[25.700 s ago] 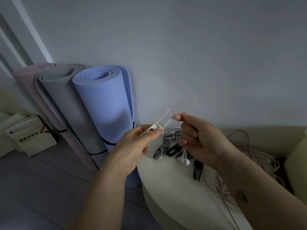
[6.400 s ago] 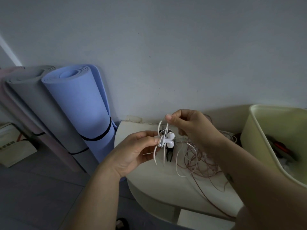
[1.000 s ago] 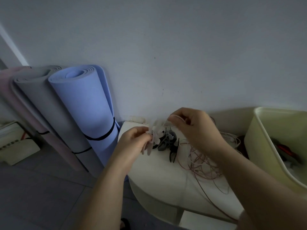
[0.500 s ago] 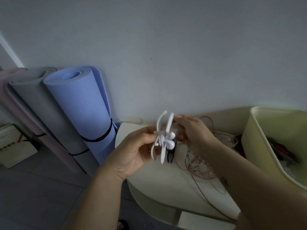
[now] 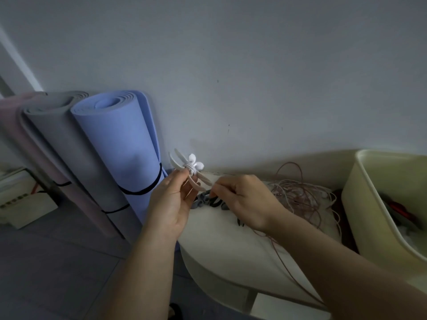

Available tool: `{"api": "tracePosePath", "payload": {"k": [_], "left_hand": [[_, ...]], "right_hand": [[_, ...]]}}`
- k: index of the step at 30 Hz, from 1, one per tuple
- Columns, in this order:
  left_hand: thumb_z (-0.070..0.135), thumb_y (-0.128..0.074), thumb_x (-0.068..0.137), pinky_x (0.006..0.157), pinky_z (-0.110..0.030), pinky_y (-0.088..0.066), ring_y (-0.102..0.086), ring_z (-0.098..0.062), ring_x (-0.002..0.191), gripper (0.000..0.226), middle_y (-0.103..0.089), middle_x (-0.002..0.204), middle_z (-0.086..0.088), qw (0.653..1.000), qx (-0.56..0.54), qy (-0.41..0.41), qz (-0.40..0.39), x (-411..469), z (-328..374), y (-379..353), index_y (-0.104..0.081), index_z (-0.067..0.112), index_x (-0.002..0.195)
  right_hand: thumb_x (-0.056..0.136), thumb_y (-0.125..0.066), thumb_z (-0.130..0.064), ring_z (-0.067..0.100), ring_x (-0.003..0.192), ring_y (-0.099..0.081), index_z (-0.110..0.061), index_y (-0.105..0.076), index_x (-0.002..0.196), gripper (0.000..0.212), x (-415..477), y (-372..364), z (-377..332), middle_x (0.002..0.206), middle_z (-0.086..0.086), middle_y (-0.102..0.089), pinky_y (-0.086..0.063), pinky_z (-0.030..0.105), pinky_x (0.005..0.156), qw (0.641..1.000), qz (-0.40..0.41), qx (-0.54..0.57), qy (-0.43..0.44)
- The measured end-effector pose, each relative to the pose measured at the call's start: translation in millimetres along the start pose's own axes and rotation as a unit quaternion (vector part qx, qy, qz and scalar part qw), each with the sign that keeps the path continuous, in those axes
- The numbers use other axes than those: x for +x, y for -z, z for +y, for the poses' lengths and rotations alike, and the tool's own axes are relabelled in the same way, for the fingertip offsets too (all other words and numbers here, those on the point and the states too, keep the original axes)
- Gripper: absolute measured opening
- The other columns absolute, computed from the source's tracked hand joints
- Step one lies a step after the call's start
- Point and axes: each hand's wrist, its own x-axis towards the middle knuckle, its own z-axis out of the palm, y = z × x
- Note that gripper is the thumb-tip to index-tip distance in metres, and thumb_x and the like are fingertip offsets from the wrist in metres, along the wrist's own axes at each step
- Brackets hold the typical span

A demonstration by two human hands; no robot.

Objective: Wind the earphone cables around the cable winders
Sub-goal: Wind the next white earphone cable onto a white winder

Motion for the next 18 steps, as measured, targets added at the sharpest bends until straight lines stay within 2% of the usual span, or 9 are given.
{"api": "tracePosePath", "payload": {"k": [4,6,8,9,11,14,16,18], "left_hand": [[0.012,-0.061,0.088,0.073,-0.03,-0.049,-0.06,-0.011,0.074,0.008,-0.068,0.071,0.002,0.981,0.186,-0.047,-0.02,-3,1,-1,-0.069,0.01,0.087],[0.016,-0.064,0.083,0.081,-0.044,-0.052,-0.061,-0.02,0.08,0.018,-0.068,0.076,-0.005,0.954,0.294,-0.051,-0.03,-4,0,-1,-0.069,0.01,0.099],[0.012,-0.06,0.087,0.089,-0.049,-0.051,-0.06,-0.023,0.083,0.02,-0.069,0.086,-0.016,0.932,0.355,-0.029,-0.069,-8,-1,-2,-0.068,0.013,0.104],[0.01,-0.059,0.087,0.089,-0.047,-0.052,-0.06,-0.022,0.083,0.018,-0.07,0.088,-0.016,0.926,0.365,-0.012,-0.094,-10,-2,-3,-0.069,0.016,0.102],[0.011,-0.061,0.087,0.08,-0.034,-0.053,-0.062,-0.014,0.079,0.016,-0.069,0.081,-0.005,0.917,0.373,0.02,-0.139,-14,-3,-5,-0.071,0.021,0.096],[0.009,-0.06,0.089,0.073,-0.024,-0.047,-0.061,-0.009,0.073,0.016,-0.069,0.076,0.002,0.919,0.345,0.048,-0.185,-14,-3,-5,-0.07,0.018,0.097],[0.005,-0.059,0.089,0.071,-0.021,-0.047,-0.059,-0.009,0.072,0.016,-0.068,0.075,0.002,0.926,0.304,0.061,-0.216,-14,-1,-5,-0.069,0.014,0.095],[0.003,-0.064,0.084,0.07,-0.021,-0.049,-0.06,-0.016,0.081,0.013,-0.069,0.088,-0.008,0.933,0.254,0.071,-0.245,-14,0,-5,-0.069,0.011,0.094]], "right_hand": [[0.095,-0.052,-0.028,0.011,0.048,-0.041,-0.015,-0.064,0.076,0.026,-1,8,3,0.054,-0.003,-0.049,-0.035,0.031,0.05,0.997,0.075,0.01,0.008],[0.093,-0.055,-0.03,0.011,0.046,-0.041,-0.018,-0.065,0.077,0.022,-2,13,5,0.054,-0.001,-0.053,-0.036,0.029,0.049,0.993,0.114,0.029,0.002],[0.091,-0.058,-0.032,0.01,0.046,-0.043,-0.018,-0.066,0.077,0.022,-1,19,9,0.056,0.002,-0.057,-0.037,0.027,0.049,0.988,0.145,0.045,-0.008],[0.091,-0.06,-0.032,0.008,0.046,-0.043,-0.019,-0.066,0.076,0.021,0,22,11,0.055,0.001,-0.056,-0.036,0.024,0.049,0.987,0.153,0.047,-0.013],[0.09,-0.062,-0.032,0.006,0.046,-0.041,-0.019,-0.067,0.076,0.02,0,27,14,0.055,0.001,-0.056,-0.035,0.019,0.048,0.985,0.162,0.052,-0.026],[0.09,-0.063,-0.031,0.002,0.048,-0.045,-0.019,-0.067,0.075,0.019,0,33,17,0.057,-0.004,-0.058,-0.035,0.011,0.048,0.982,0.163,0.086,-0.049],[0.09,-0.062,-0.032,0.002,0.05,-0.045,-0.016,-0.068,0.076,0.022,1,35,19,0.062,0.001,-0.06,-0.036,0.011,0.051,0.976,0.145,0.142,-0.075],[0.09,-0.062,-0.033,0.009,0.057,-0.045,-0.015,-0.07,0.076,0.024,4,36,24,0.064,0.005,-0.055,-0.039,0.017,0.056,0.963,0.114,0.214,-0.118]]}}
